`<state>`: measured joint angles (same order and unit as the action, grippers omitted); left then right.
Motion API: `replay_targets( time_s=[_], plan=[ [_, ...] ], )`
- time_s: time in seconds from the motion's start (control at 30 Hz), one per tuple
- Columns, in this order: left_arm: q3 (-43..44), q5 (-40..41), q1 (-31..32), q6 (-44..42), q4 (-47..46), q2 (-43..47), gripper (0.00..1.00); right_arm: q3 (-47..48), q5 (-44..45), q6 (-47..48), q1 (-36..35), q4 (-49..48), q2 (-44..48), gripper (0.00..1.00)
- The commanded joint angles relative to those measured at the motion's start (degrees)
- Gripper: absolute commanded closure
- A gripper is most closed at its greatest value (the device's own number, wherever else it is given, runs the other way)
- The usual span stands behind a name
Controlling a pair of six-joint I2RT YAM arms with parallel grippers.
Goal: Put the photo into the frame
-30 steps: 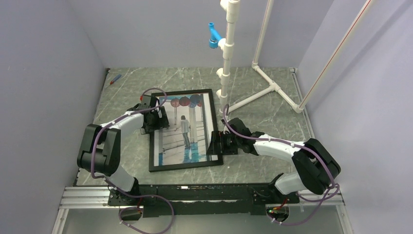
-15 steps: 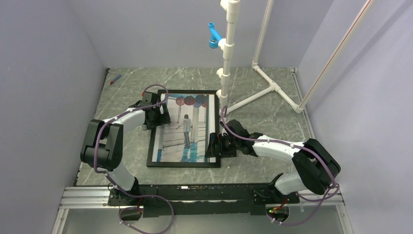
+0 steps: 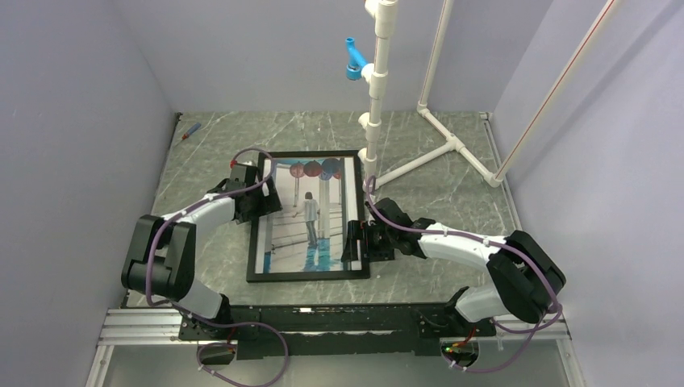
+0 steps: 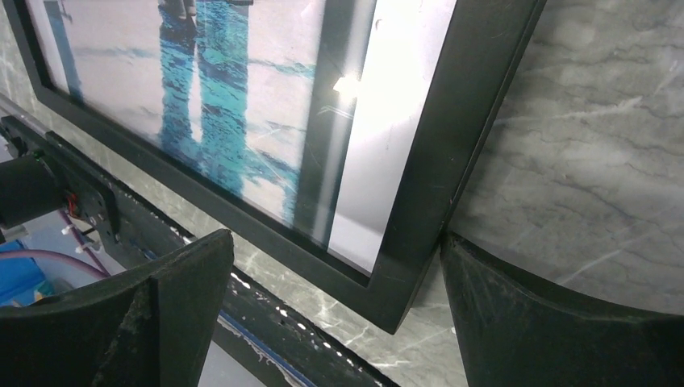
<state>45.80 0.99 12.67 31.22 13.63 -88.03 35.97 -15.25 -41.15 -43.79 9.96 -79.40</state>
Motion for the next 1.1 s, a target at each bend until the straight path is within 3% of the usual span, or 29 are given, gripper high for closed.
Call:
replay_targets(
  time_s=[0.0, 0.27, 0.43, 0.77, 1.07],
  plan=[
    [-3.55, -10.36, 2.06, 5.12, 5.94, 1.40, 0.01, 2.75, 0.06, -0.52, -0.73, -3.63, 2.64, 0.00],
    [-1.25, -6.55, 1.71, 2.67, 9.23, 2.55, 0.01, 4.68, 4.93, 0.64, -0.77, 2.30, 5.17, 0.00],
    [0.69, -4.64, 1.47, -0.37, 11.94, 9.42, 0.01, 5.43, 9.37, 1.24, -0.64, 6.37, 9.68, 0.00],
    [-2.54, -14.07, 1.48, -6.51, 11.04, 35.19, 0.01, 4.11, 14.77, 1.90, -0.43, 10.15, 22.06, 0.00],
    [-12.10, -18.58, 1.48, -8.53, 8.18, 57.58, 0.01, 1.80, 18.02, 1.07, -0.20, 9.41, 31.48, 0.00]
  ],
)
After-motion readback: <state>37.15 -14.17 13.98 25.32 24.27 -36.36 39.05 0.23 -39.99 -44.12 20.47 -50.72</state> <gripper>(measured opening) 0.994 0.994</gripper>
